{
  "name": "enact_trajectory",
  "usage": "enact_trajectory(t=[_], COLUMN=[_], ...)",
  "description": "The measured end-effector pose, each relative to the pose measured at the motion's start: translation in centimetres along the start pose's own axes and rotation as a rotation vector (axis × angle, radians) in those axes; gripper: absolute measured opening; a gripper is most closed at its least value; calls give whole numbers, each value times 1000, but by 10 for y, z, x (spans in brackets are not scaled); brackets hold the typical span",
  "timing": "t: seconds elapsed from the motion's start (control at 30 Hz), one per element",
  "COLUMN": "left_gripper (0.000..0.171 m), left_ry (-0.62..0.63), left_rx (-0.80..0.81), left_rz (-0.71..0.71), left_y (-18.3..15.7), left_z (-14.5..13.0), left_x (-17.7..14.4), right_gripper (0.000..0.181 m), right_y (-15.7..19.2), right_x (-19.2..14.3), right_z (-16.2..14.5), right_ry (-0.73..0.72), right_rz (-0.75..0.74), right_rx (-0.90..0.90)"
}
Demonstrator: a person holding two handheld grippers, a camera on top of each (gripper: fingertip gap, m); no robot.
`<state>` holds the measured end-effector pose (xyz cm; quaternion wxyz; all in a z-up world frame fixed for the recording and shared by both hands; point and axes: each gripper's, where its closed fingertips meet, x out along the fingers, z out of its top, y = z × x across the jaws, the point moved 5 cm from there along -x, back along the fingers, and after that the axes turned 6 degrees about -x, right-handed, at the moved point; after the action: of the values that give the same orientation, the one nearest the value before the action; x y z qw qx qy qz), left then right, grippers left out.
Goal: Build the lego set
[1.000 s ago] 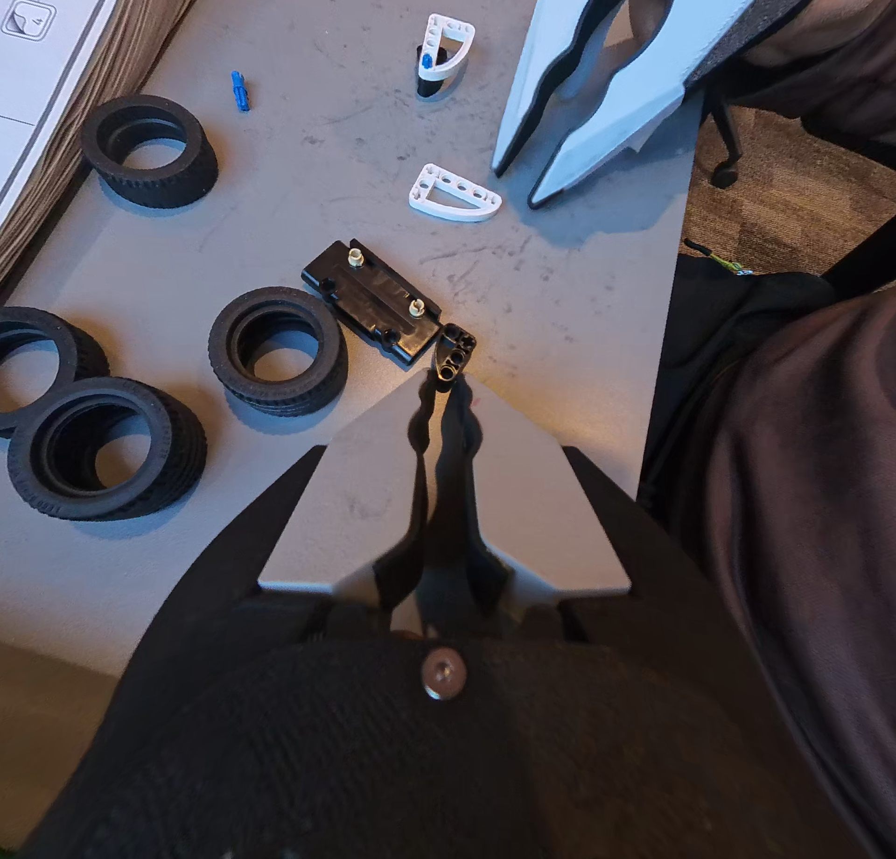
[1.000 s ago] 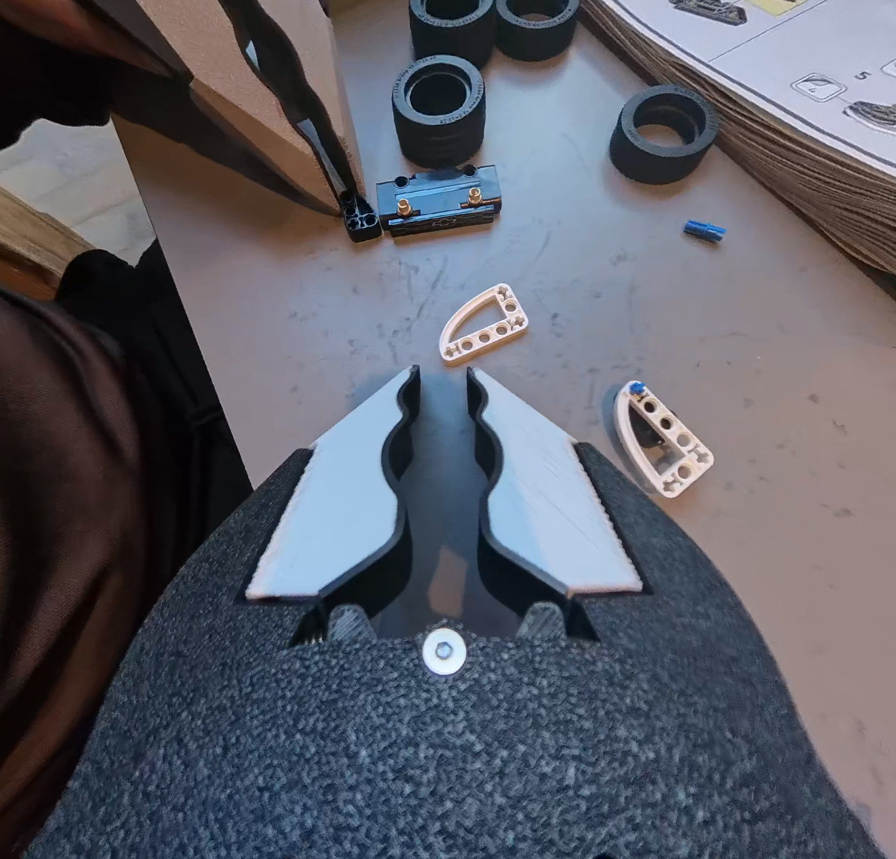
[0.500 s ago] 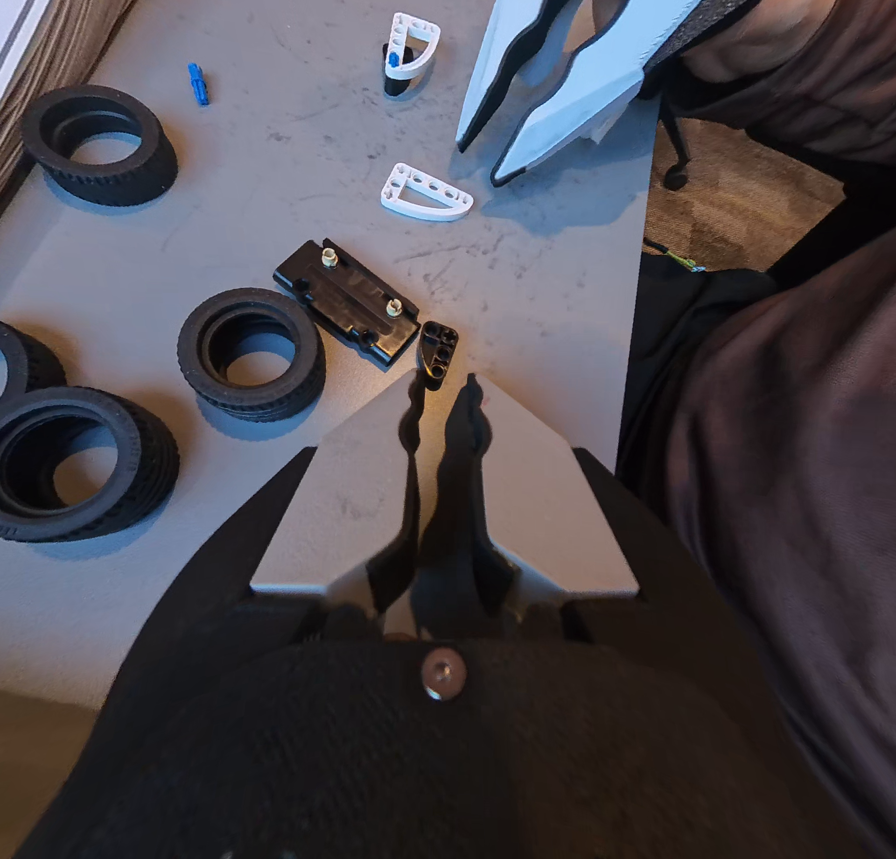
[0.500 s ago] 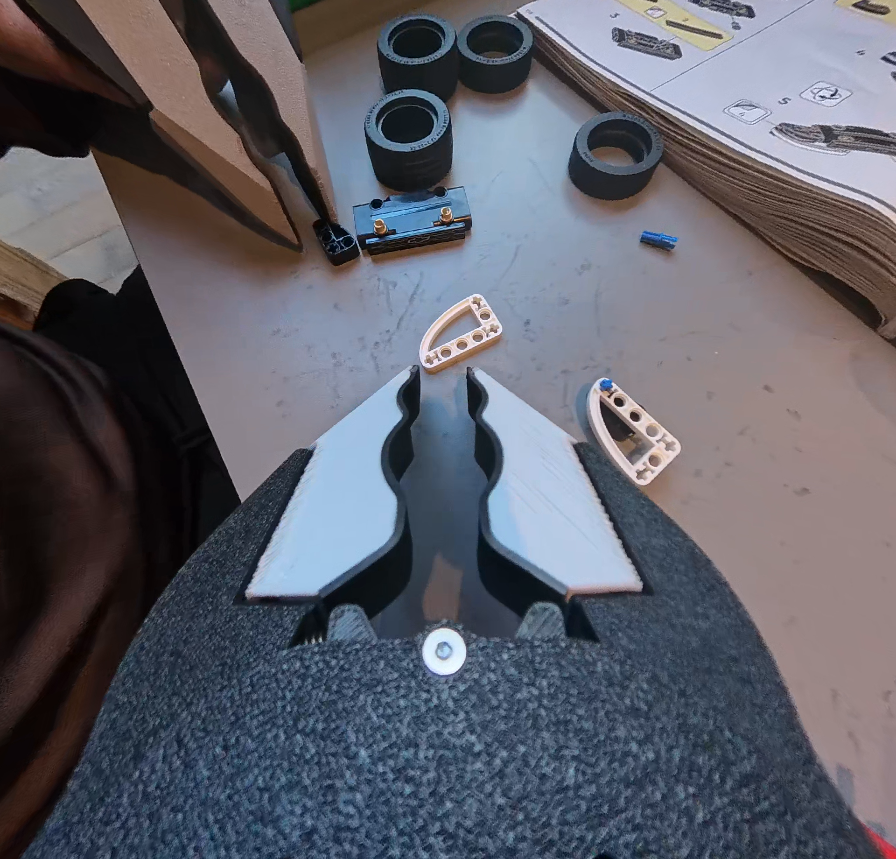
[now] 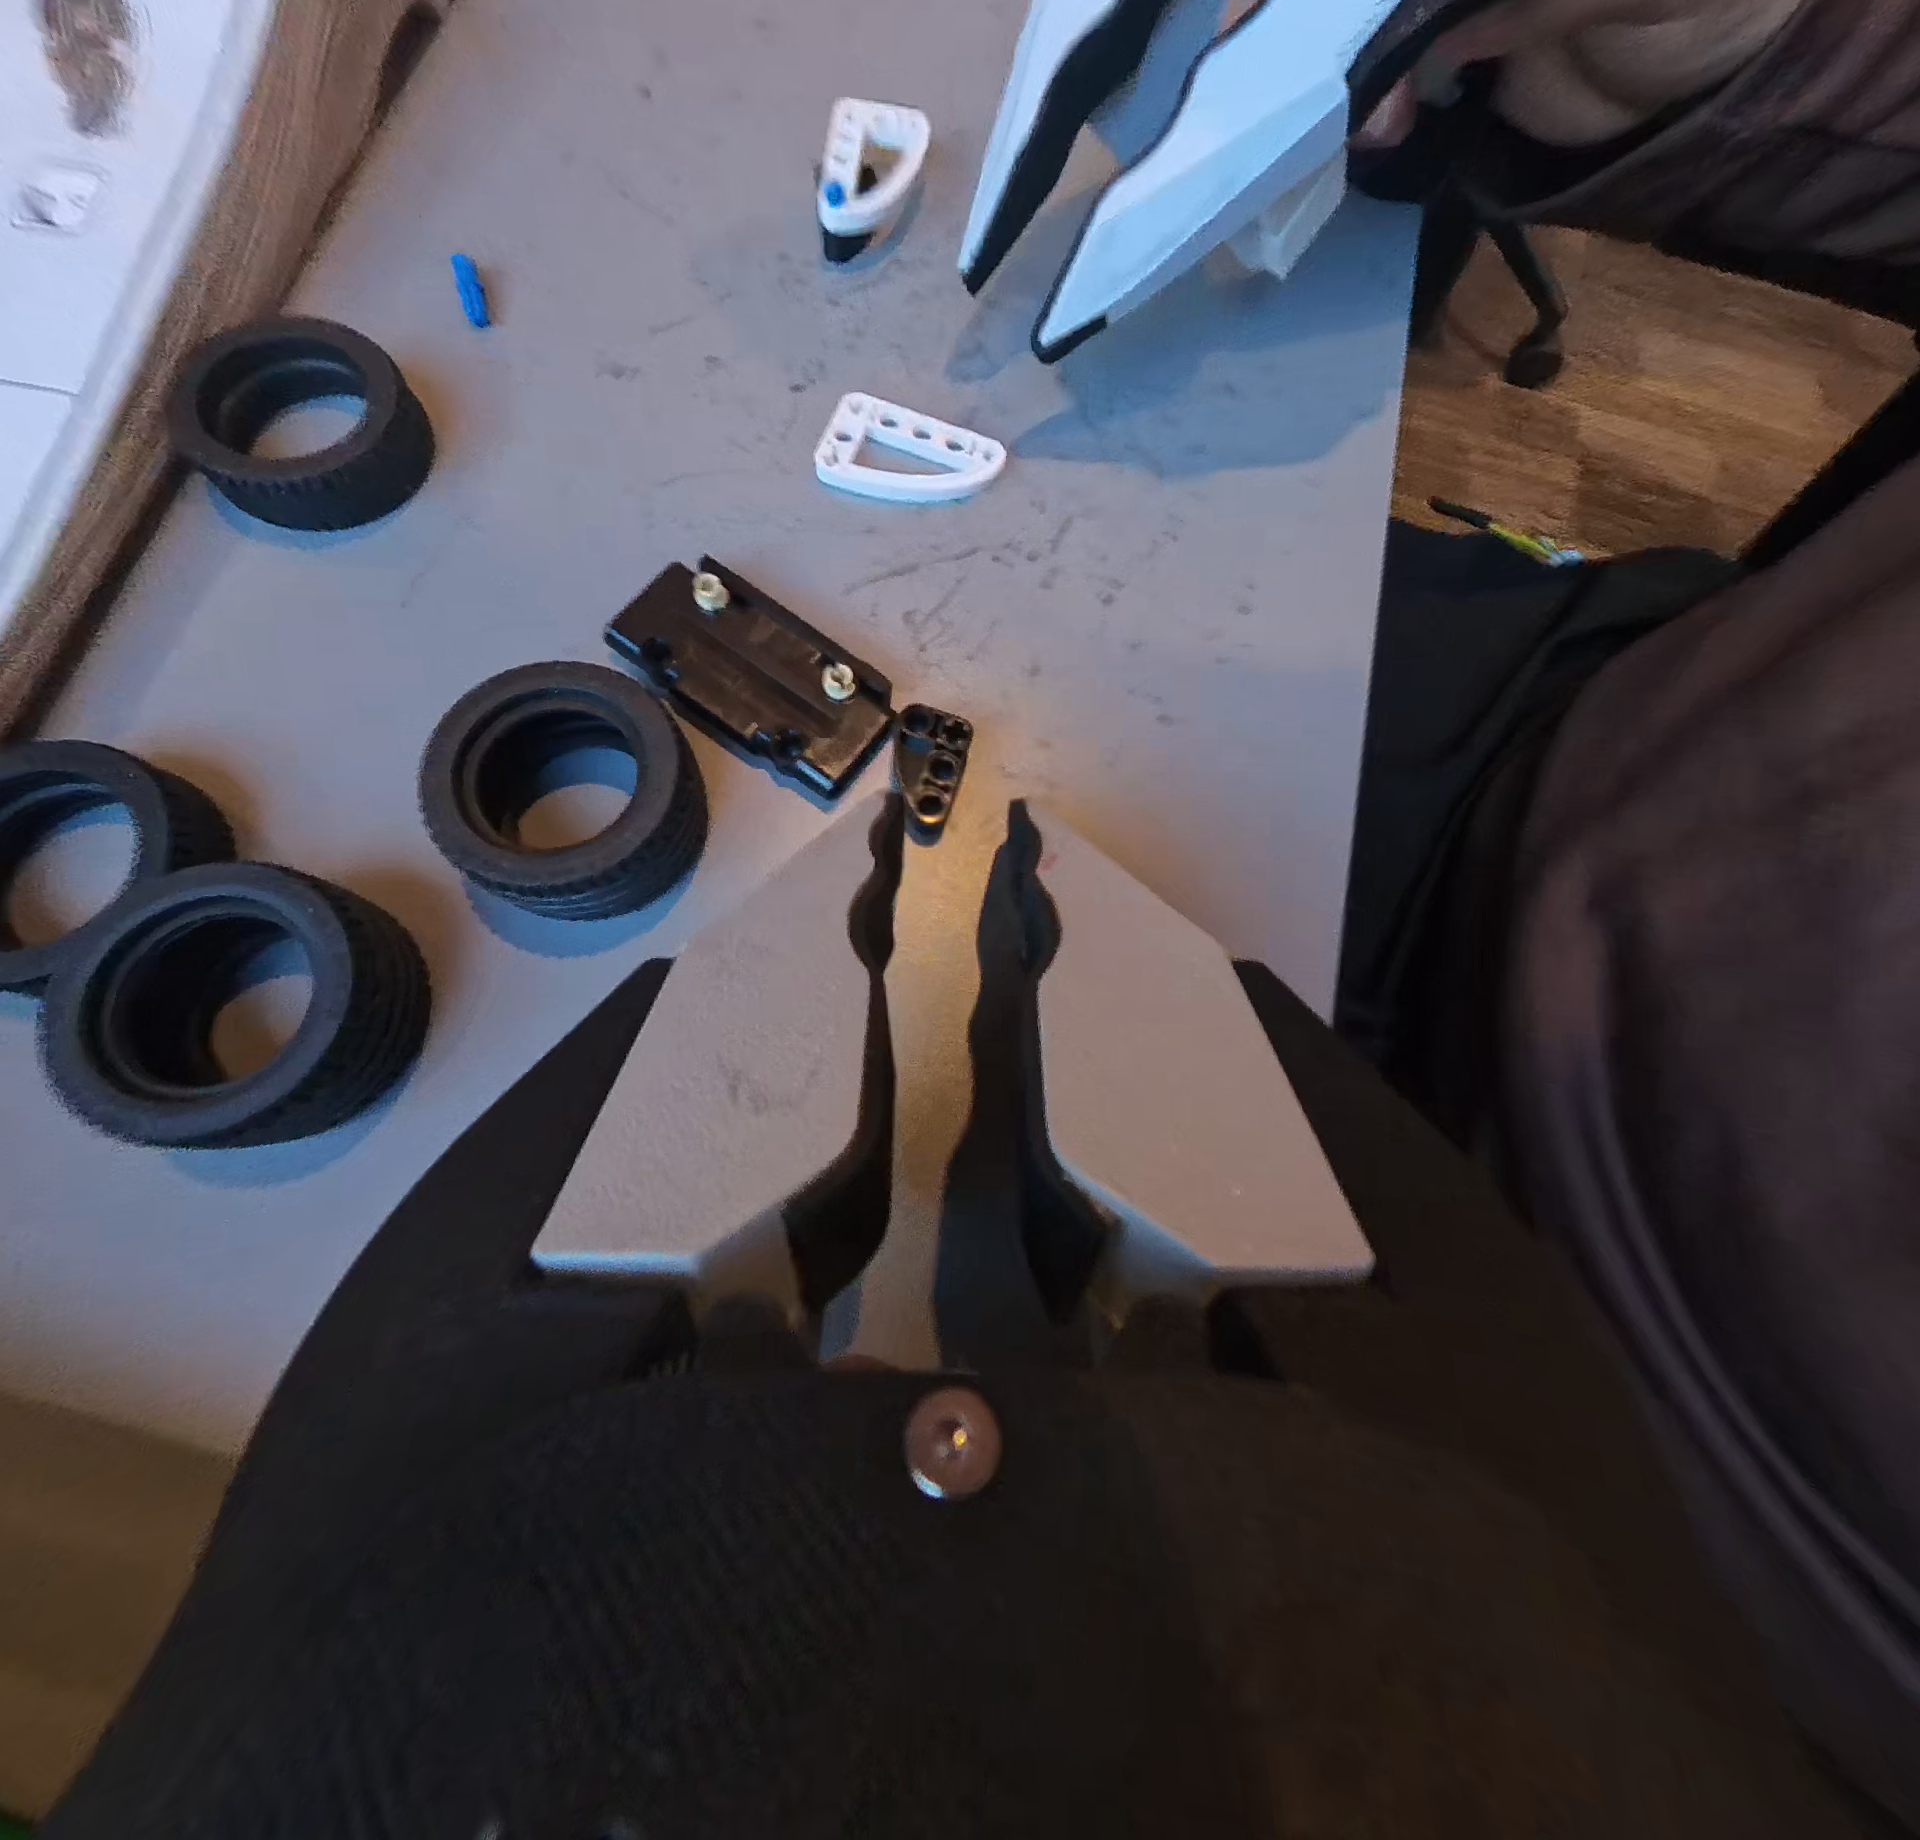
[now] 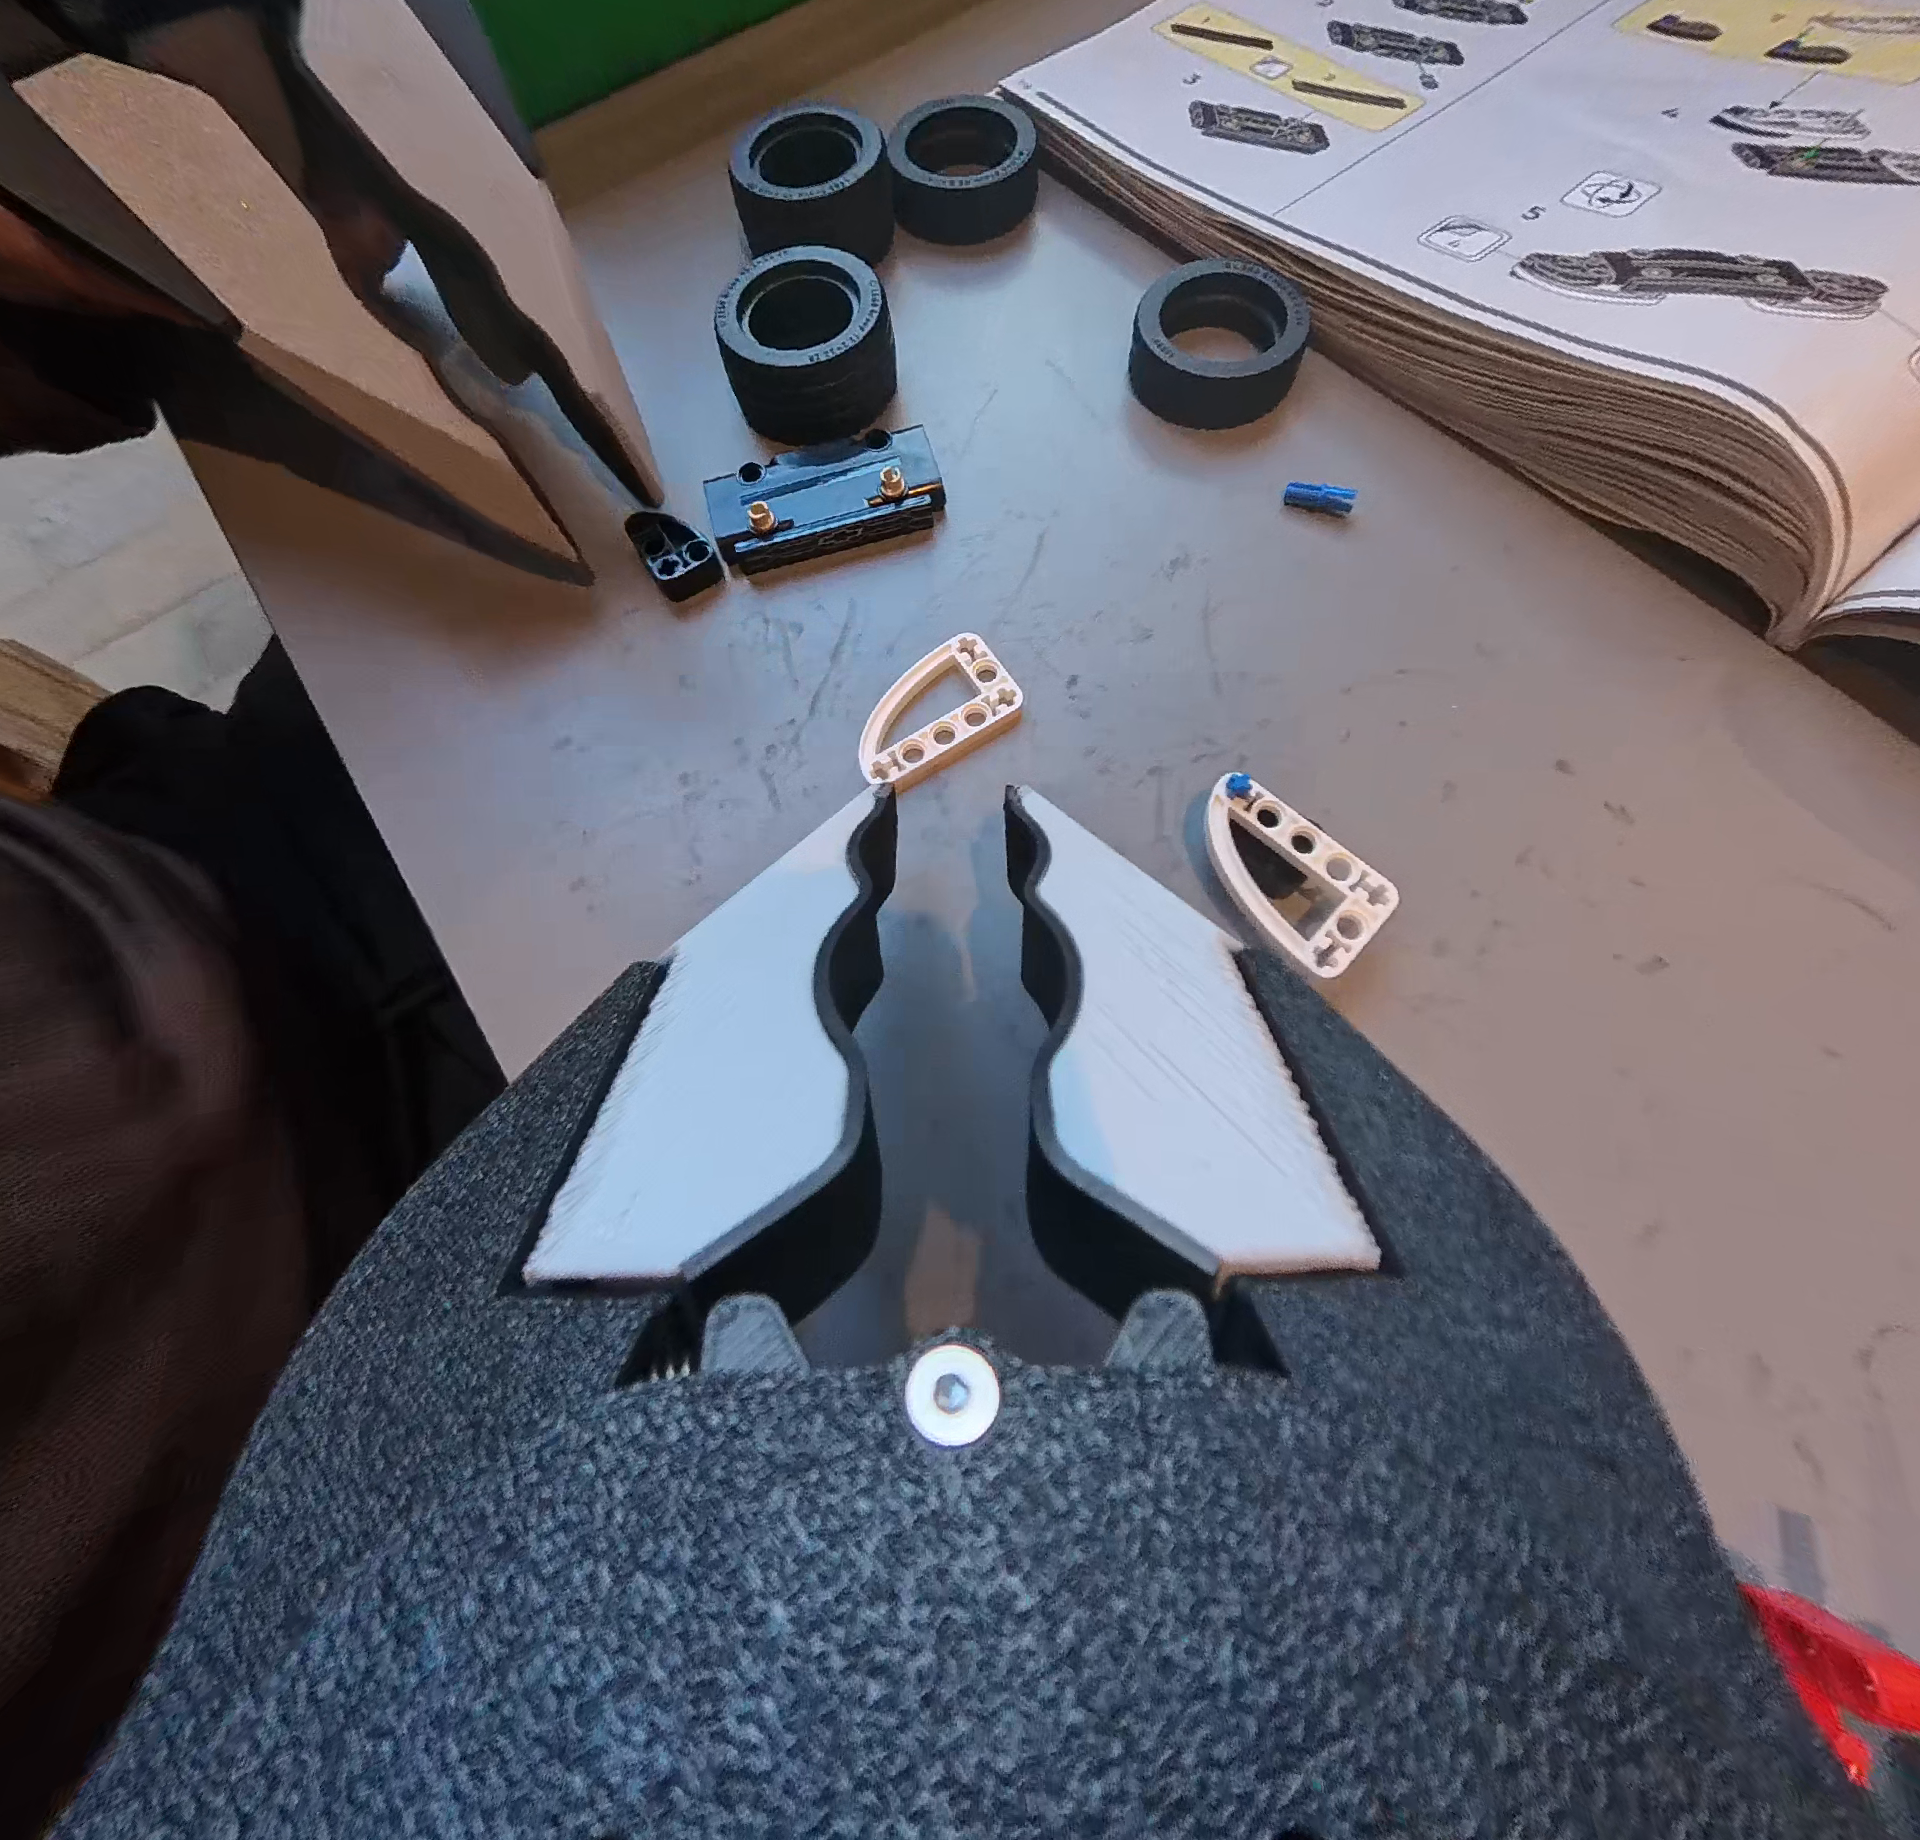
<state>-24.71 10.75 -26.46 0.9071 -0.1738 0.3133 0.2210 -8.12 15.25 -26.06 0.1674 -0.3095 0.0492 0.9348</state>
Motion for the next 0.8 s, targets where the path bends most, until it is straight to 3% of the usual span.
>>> enact_trajectory(t=[0.07, 0.17, 0.3, 0.37, 0.43, 0.5, 0.6, 0.67, 0.8], left_gripper=[14, 0, 9, 1, 4, 0, 0, 0, 0], left_ry=[-72, -155, -125, -128, -66, 31, 189, 286, 294], left_rx=[0, 14, 17, 66, 72, 36, -28, -56, -83], left_rz=[37, 79, 300, 347, 374, 414, 442, 472, 472], left_y=[-3, -7, 39, 70, 105, 140, 174, 186, 188], left_z=[11, 62, 145, 181, 203, 208, 188, 166, 145], left_x=[-6, -15, 1, 22, 52, 83, 113, 119, 113], right_gripper=[20, 19, 18, 19, 19, 20, 20, 20, 20], right_y=[0, 0, -4, -5, -5, -5, -4, -4, -1], right_x=[-1, -3, -9, -11, -14, -16, -18, -19, -21], right_z=[1, 3, 9, 9, 8, 5, 1, -1, -5], right_ry=[-7, -38, -104, -117, -124, -115, -101, -91, -73], right_rz=[-6, -16, -30, -18, -16, -11, -11, -6, 15], right_rx=[5, 12, 38, 56, 67, 75, 75, 73, 66])
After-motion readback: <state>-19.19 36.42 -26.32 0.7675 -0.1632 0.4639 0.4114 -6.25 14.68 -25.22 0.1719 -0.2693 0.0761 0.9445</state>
